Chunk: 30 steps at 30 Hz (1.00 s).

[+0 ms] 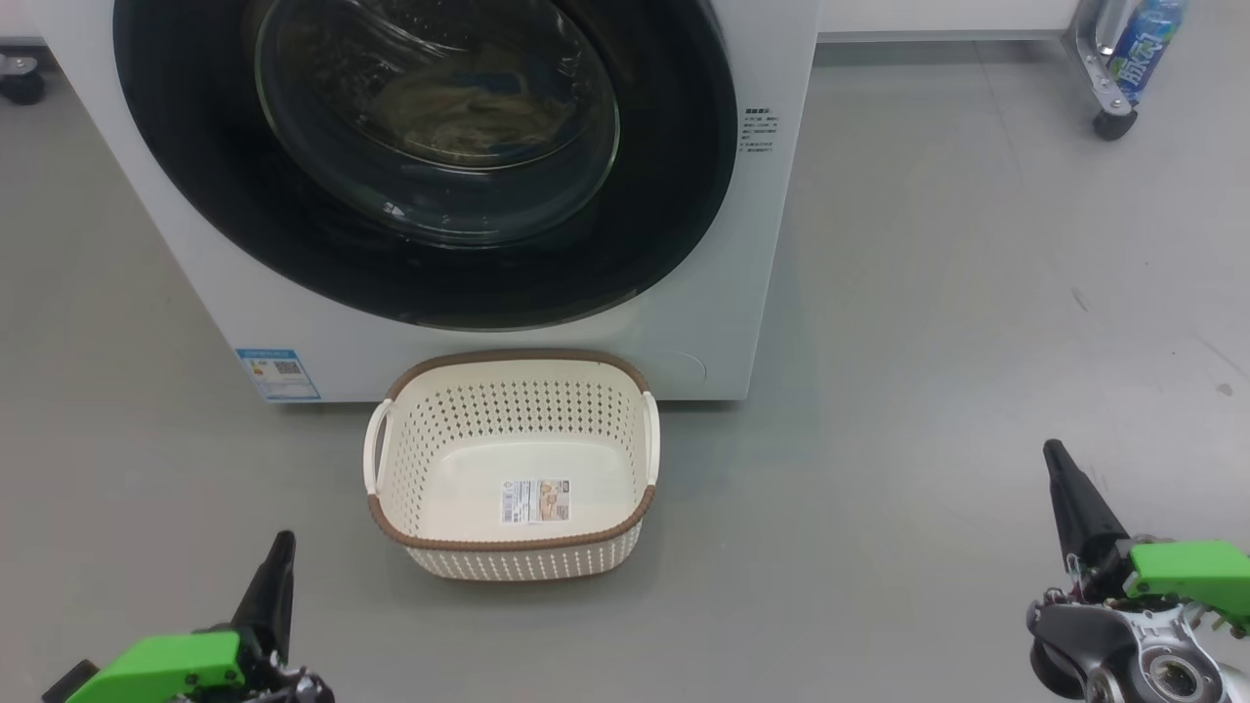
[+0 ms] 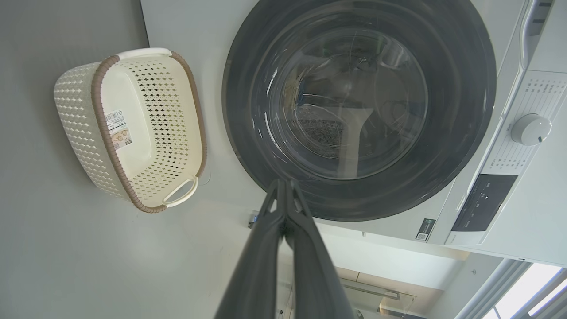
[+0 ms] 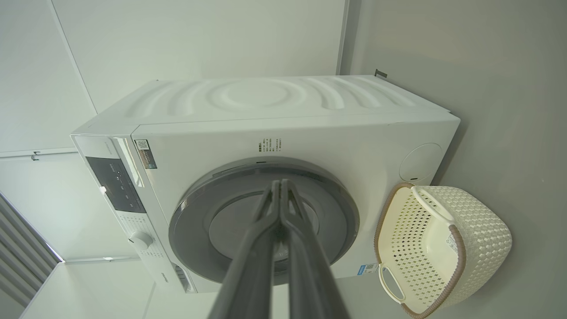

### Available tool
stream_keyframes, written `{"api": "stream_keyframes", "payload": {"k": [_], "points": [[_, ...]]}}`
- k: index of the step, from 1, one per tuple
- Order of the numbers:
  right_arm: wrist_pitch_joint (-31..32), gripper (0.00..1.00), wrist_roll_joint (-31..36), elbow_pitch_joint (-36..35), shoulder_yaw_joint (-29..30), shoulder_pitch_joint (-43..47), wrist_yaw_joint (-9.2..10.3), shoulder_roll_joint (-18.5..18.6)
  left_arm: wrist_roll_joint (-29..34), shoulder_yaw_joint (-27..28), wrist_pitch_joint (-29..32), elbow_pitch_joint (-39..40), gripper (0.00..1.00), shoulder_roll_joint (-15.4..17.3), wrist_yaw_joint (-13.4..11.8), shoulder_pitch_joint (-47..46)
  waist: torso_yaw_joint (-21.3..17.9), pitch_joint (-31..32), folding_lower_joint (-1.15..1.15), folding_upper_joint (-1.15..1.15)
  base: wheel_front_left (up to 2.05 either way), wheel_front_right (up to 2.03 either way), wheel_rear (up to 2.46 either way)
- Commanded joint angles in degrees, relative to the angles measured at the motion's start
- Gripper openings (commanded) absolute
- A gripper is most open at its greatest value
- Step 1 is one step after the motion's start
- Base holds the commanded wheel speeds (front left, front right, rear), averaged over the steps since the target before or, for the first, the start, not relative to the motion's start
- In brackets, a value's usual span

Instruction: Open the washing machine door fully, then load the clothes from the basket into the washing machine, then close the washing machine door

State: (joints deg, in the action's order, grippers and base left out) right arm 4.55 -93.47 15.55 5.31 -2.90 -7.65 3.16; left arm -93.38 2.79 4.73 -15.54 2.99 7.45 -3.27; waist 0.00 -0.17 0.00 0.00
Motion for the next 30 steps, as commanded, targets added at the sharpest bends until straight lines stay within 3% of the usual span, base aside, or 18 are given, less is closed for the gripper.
{"api": "stream_keyframes", "payload": {"k": [1, 30], "points": [[0.3, 0.0, -0.4, -1.7, -0.8, -3.1, 0.16, 1.2, -0.2, 2.1, 0.4, 1.6, 0.0, 1.1, 0.0, -2.8, 0.0, 0.0, 0.0, 0.0, 0.0, 0.0, 0.0], [0.8, 0.0, 0.1, -1.6, -0.2, -3.2, 0.16, 0.7, 0.3, 2.6, 0.8, 1.5, 0.0, 0.7, 0.0, -2.8, 0.0, 0.0, 0.0, 0.0, 0.0, 0.0, 0.0]]}}
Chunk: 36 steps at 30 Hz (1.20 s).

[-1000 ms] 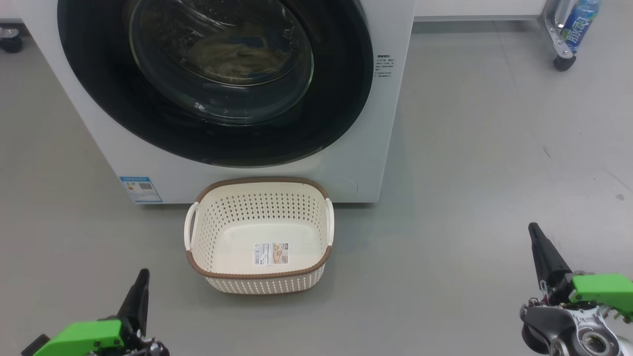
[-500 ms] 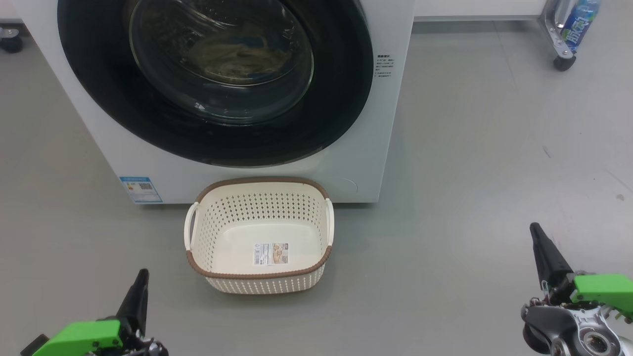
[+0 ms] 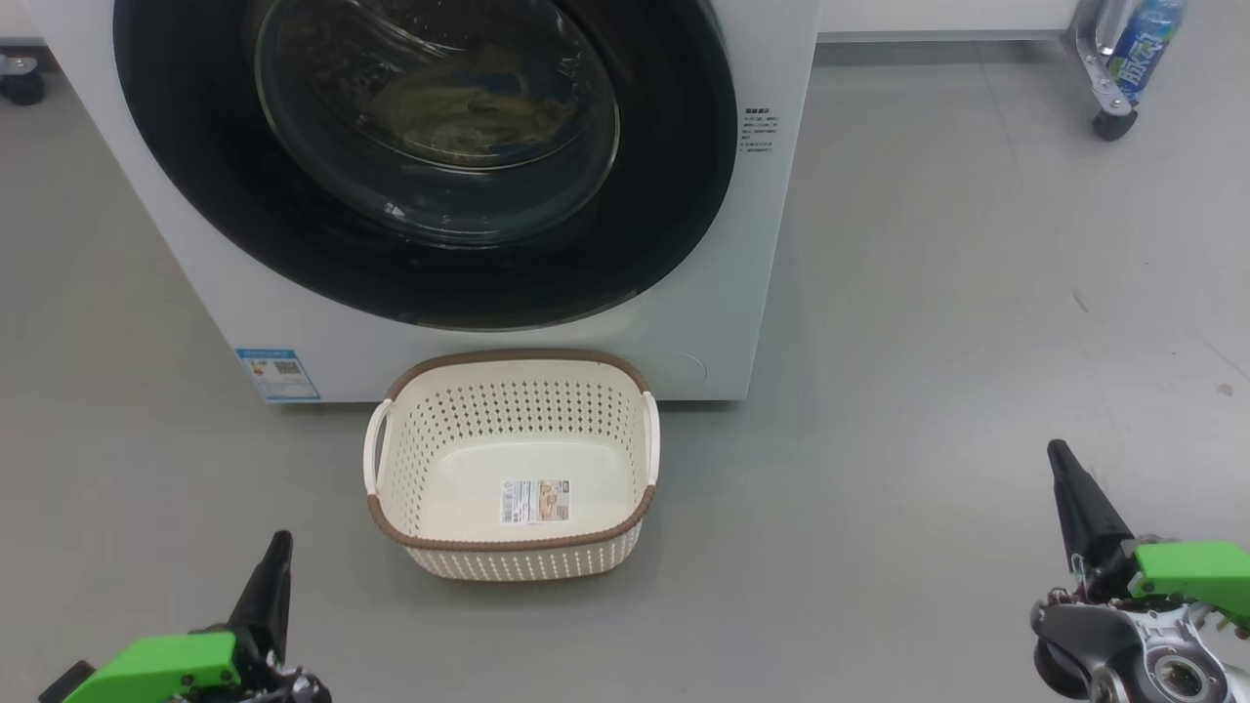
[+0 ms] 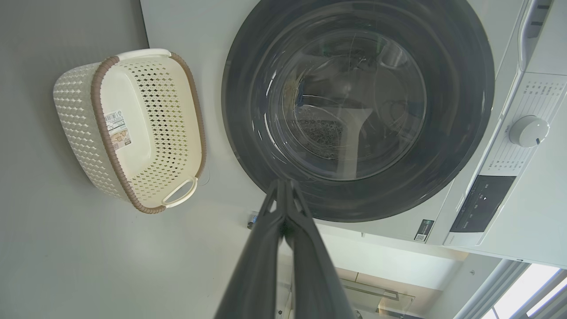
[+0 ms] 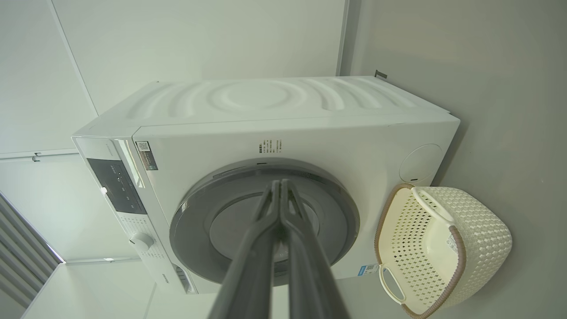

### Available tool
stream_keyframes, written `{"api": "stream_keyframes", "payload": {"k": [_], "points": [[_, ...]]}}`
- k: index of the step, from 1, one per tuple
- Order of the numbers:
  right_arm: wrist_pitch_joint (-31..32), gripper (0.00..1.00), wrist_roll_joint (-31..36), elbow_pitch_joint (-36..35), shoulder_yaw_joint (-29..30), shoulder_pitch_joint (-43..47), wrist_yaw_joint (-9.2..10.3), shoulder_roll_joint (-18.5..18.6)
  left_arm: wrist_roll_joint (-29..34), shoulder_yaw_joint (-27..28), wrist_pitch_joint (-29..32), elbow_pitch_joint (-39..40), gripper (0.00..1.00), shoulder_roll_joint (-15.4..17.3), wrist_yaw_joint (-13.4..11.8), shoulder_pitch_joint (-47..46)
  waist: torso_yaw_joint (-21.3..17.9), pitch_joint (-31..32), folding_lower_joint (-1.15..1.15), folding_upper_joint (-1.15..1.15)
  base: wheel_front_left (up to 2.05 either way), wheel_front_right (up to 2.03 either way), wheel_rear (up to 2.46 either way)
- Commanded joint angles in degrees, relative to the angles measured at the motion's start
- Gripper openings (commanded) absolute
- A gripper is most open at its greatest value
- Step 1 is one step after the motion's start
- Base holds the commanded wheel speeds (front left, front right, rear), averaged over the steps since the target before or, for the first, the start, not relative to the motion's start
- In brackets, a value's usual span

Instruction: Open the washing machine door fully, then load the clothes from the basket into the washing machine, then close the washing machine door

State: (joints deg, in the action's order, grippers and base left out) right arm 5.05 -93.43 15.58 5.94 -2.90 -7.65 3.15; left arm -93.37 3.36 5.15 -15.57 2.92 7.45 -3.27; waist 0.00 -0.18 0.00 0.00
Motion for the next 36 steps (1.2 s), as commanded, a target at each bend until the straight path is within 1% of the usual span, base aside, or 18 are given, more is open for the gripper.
{"api": "stream_keyframes", "payload": {"k": [1, 36], "points": [[0.3, 0.0, 0.1, -1.6, -0.8, -3.2, 0.16, 0.7, 0.3, 2.0, 0.4, 1.6, 0.0, 0.8, 0.0, -2.8, 0.0, 0.0, 0.0, 0.0, 0.0, 0.0, 0.0], [0.8, 0.0, 0.6, -1.6, -0.3, -3.2, 0.16, 0.4, 0.6, 2.5, 0.8, 1.6, 0.0, 0.5, 0.0, -2.9, 0.0, 0.0, 0.0, 0.0, 0.0, 0.0, 0.0]]}}
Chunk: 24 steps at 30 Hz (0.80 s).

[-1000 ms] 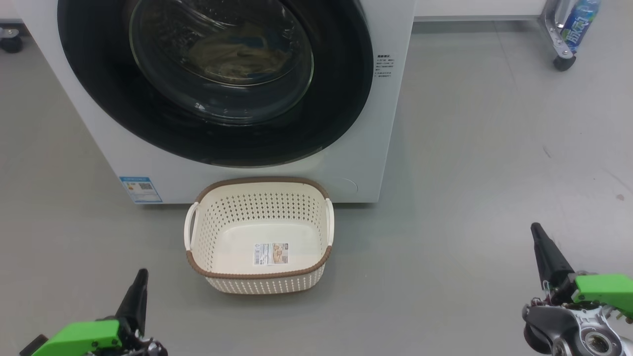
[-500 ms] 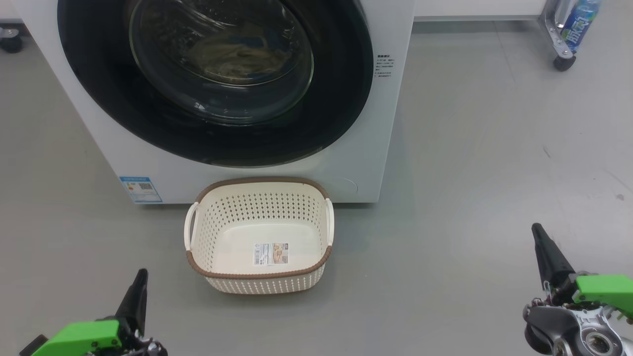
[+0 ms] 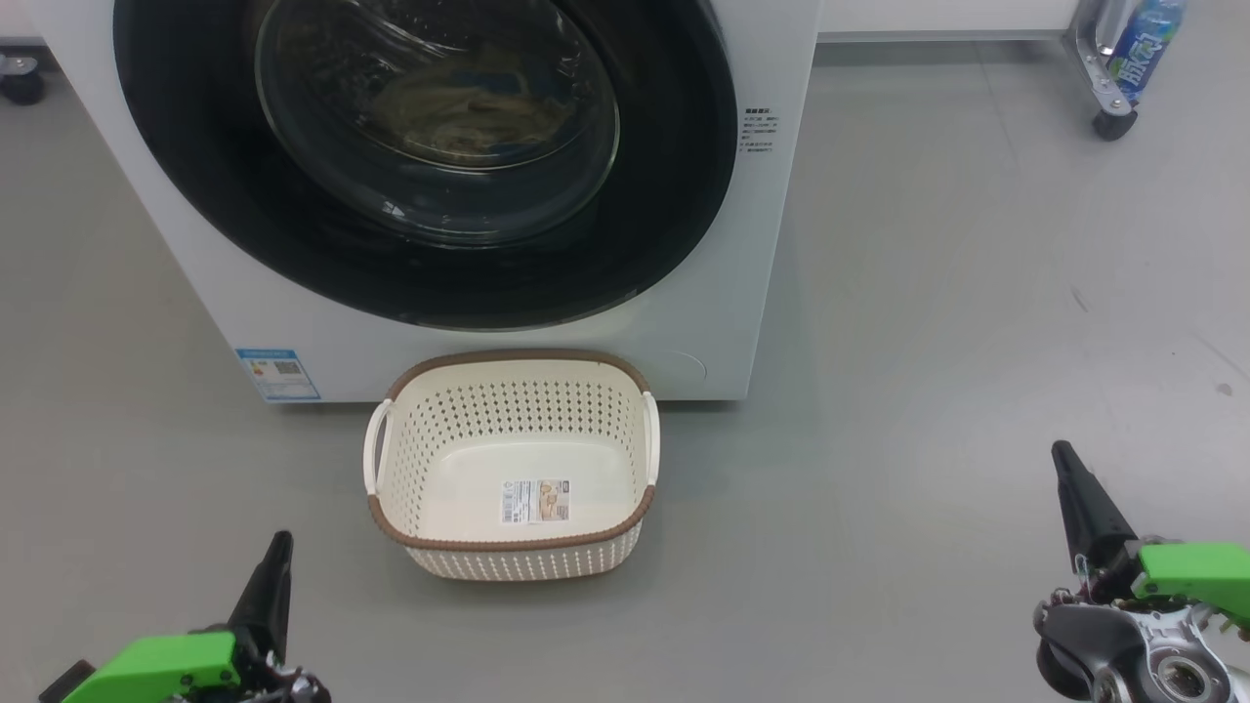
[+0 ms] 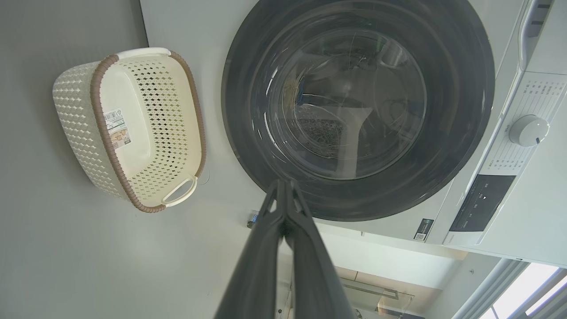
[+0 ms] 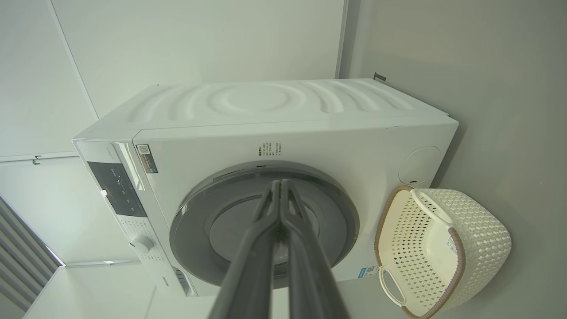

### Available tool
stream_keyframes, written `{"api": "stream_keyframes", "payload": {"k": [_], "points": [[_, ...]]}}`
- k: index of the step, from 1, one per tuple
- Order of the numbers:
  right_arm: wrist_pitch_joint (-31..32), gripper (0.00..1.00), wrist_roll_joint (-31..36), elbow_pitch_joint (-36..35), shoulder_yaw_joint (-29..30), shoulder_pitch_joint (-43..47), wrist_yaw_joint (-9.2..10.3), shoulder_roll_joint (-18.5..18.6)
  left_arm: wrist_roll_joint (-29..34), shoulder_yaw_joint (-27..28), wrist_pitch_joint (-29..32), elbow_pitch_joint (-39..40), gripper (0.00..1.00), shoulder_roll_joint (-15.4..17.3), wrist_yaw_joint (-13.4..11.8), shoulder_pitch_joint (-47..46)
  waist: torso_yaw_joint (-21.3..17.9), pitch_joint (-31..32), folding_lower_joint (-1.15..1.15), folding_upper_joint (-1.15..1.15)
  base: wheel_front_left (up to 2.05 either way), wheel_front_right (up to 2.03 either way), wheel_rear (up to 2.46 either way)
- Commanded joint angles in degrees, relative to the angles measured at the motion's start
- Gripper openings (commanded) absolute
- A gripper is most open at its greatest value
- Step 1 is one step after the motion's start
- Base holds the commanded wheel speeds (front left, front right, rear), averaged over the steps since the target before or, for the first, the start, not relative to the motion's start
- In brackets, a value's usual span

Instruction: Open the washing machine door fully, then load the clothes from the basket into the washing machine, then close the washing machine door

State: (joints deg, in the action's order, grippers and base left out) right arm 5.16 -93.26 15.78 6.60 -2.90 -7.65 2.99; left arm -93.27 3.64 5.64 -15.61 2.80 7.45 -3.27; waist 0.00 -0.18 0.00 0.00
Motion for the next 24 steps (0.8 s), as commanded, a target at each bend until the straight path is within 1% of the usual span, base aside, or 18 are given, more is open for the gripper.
{"api": "stream_keyframes", "payload": {"k": [1, 24], "points": [[0.7, 0.0, 0.4, -1.8, -0.9, -3.2, 0.16, 0.5, 0.5, 2.2, 0.3, 1.6, 0.0, 0.6, 0.0, -2.9, 0.0, 0.0, 0.0, 0.0, 0.0, 0.0, 0.0], [0.8, 0.0, 0.6, -1.8, -0.7, -3.2, 0.16, 0.3, 0.7, 2.4, 0.5, 1.6, 0.0, 0.5, 0.0, -2.9, 0.0, 0.0, 0.0, 0.0, 0.0, 0.0, 0.0]]}}
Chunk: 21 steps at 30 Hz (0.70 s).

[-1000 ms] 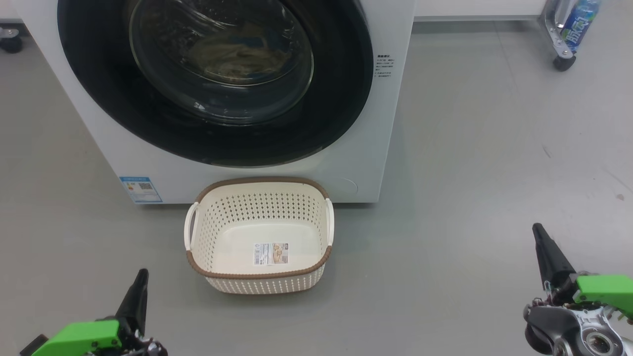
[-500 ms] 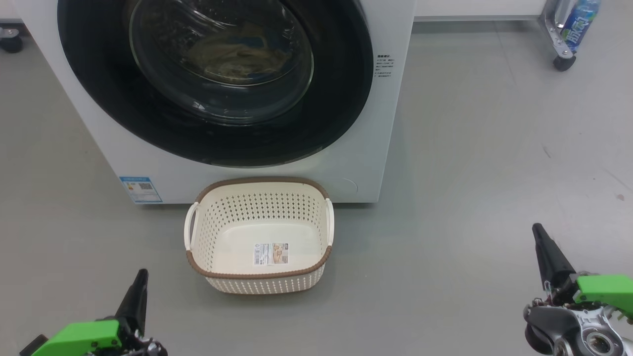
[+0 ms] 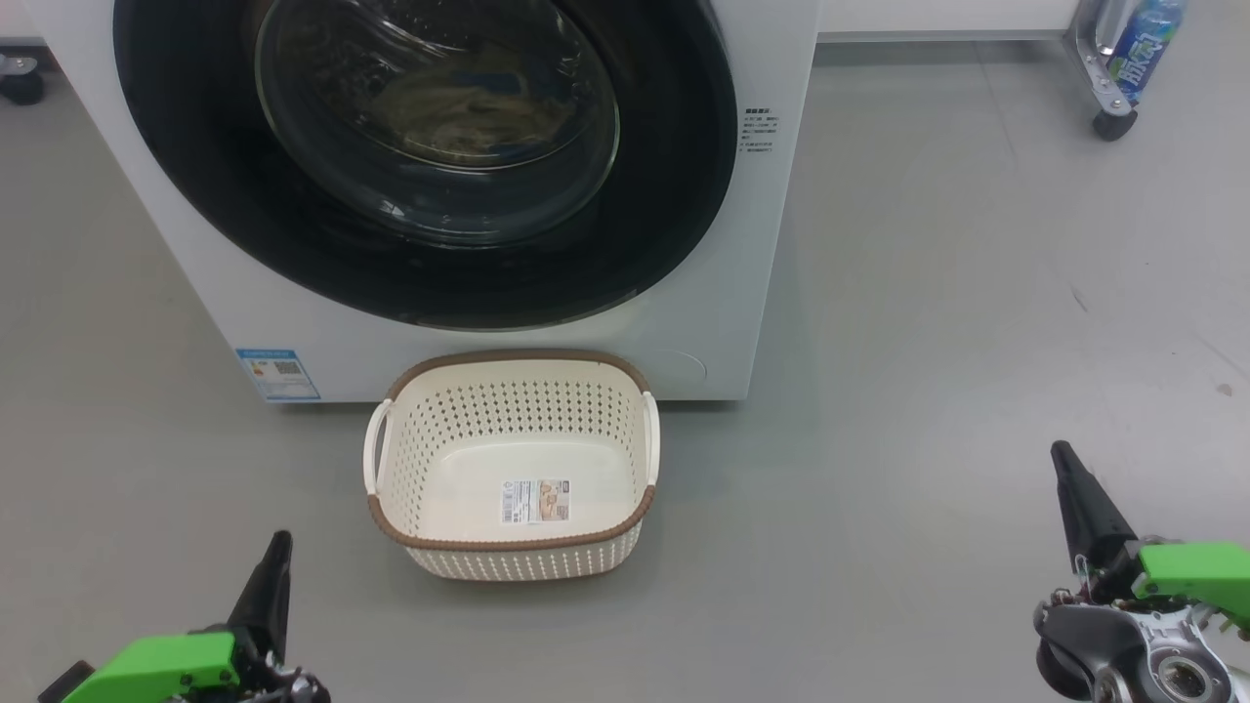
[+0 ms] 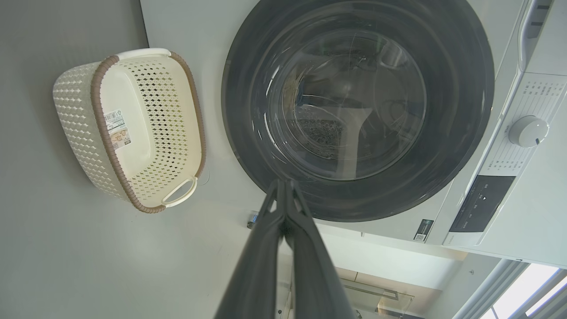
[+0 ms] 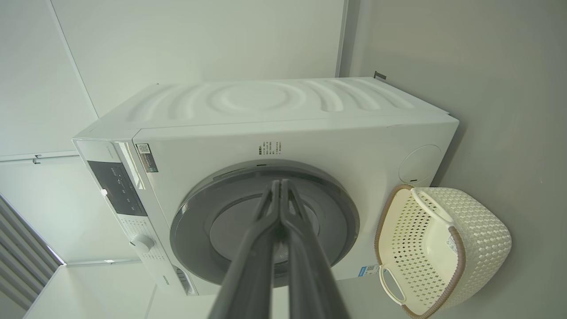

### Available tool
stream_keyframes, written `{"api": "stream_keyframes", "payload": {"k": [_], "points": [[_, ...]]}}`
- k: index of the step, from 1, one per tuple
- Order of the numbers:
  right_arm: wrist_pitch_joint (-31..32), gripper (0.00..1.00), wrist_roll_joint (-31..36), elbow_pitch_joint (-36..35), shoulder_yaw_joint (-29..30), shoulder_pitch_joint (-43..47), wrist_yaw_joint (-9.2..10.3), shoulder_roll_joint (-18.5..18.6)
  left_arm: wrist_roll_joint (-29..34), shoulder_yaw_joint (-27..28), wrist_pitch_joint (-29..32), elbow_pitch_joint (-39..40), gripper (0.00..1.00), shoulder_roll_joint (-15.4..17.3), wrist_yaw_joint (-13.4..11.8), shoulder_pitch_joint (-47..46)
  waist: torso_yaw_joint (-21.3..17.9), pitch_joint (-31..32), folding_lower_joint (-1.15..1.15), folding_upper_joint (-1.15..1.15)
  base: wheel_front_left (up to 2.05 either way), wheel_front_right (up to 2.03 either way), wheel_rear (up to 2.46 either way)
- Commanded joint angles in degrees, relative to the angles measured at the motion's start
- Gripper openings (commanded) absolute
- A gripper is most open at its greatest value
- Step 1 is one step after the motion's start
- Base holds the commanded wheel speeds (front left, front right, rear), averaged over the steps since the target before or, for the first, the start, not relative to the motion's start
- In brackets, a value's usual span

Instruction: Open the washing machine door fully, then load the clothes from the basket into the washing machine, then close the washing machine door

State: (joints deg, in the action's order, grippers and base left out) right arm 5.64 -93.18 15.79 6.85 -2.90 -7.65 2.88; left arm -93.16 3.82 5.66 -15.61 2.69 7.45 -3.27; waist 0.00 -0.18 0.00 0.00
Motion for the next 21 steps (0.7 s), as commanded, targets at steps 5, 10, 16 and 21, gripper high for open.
{"api": "stream_keyframes", "payload": {"k": [5, 10, 16, 21], "points": [[0.4, 0.0, 0.6, -1.8, -0.9, -3.2, 0.16, 0.4, 0.6, 2.3, 0.5, 1.6, 0.0, 0.5, 0.0, -2.9, 0.0, 0.0, 0.0, 0.0, 0.0, 0.0, 0.0], [0.4, 0.0, 0.6, -1.8, -0.8, -3.2, 0.16, 0.4, 0.7, 2.3, 0.5, 1.6, 0.0, 0.5, 0.0, -2.9, 0.0, 0.0, 0.0, 0.0, 0.0, 0.0, 0.0], [0.5, 0.0, 0.6, -1.8, -0.8, -3.2, 0.16, 0.4, 0.7, 2.3, 0.5, 1.6, 0.0, 0.5, 0.0, -2.9, 0.0, 0.0, 0.0, 0.0, 0.0, 0.0, 0.0], [0.5, 0.0, 0.7, -1.8, -0.8, -3.2, 0.16, 0.3, 0.7, 2.4, 0.6, 1.6, 0.0, 0.5, 0.0, -2.9, 0.0, 0.0, 0.0, 0.0, 0.0, 0.0, 0.0]]}}
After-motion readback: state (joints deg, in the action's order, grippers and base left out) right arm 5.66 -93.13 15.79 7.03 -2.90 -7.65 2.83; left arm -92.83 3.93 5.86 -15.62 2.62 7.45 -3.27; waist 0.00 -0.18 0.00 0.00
